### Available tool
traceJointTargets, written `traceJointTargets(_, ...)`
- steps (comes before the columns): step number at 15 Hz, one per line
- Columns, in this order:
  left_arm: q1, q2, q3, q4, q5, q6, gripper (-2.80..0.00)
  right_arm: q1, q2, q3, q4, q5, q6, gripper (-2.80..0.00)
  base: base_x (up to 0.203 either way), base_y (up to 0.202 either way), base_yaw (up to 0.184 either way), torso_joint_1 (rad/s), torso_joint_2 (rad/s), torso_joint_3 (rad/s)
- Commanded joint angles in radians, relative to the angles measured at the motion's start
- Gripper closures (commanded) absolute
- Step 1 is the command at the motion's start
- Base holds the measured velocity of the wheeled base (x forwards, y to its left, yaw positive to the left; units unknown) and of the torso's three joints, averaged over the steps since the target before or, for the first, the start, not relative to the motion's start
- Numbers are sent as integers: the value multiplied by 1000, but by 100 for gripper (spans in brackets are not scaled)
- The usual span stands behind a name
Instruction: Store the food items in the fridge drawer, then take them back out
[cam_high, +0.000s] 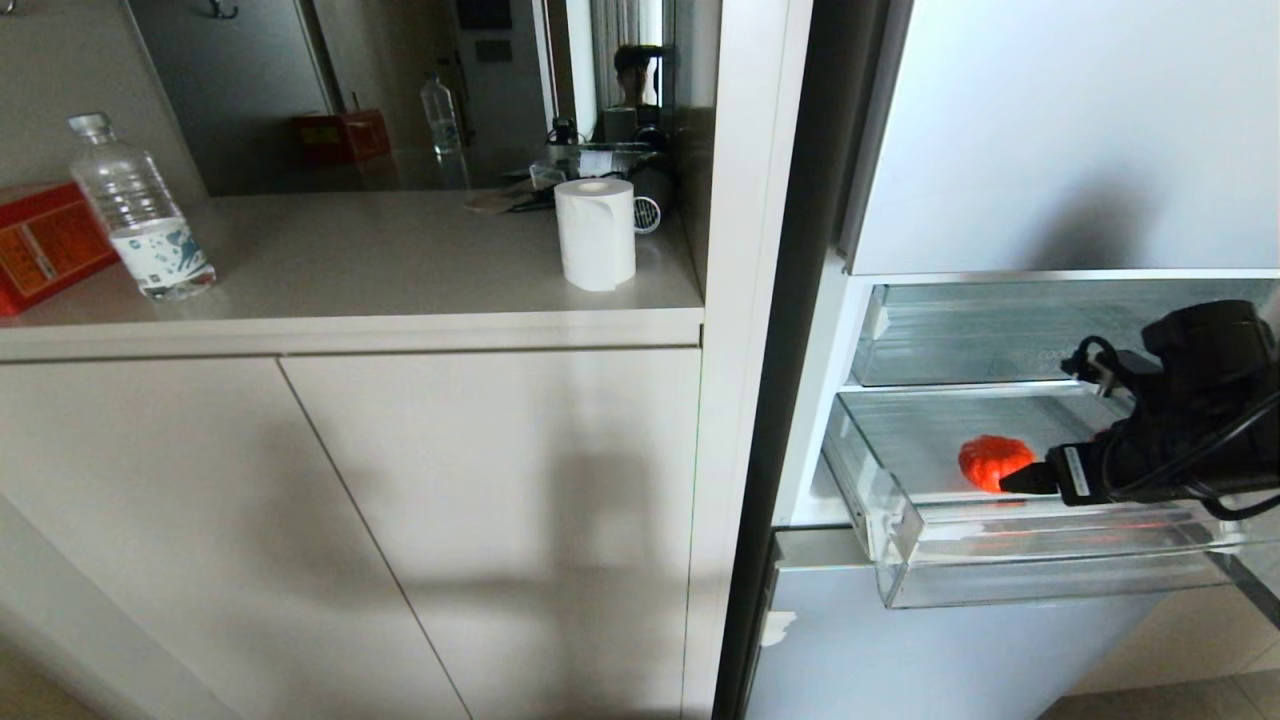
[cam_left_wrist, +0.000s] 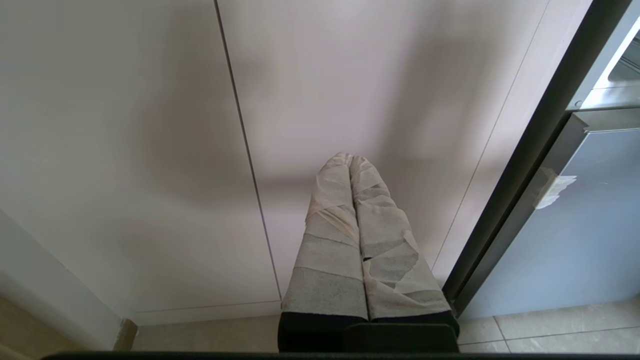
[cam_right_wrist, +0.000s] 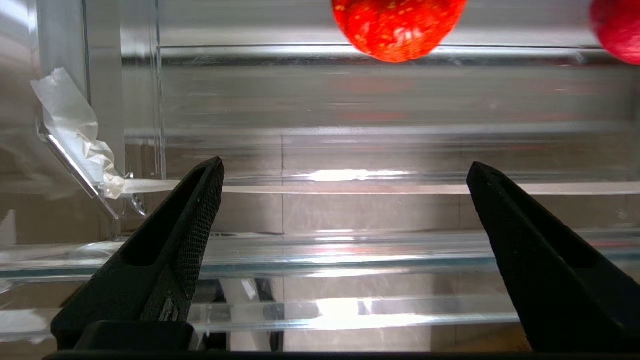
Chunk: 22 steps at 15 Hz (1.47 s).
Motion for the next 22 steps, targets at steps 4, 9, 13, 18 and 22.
traceJointTargets(4,0,2,0,0,0,0,0,-83,-169,3,244,1,0,-280,0,0,0,0,0,0)
traceJointTargets(9,0,2,0,0,0,0,0,-97,-132,17,246,4,-3,-280,0,0,0,0,0,0)
traceJointTargets(13,0,2,0,0,0,0,0,-97,-205,46,249,-2,-30,-280,0,0,0,0,0,0)
traceJointTargets(18,0,2,0,0,0,0,0,-101,-310,72,295,8,-21,-280,0,0,0,0,0,0)
traceJointTargets(22,0,2,0,0,0,0,0,-102,-350,137,294,-3,-22,-280,0,0,0,0,0,0)
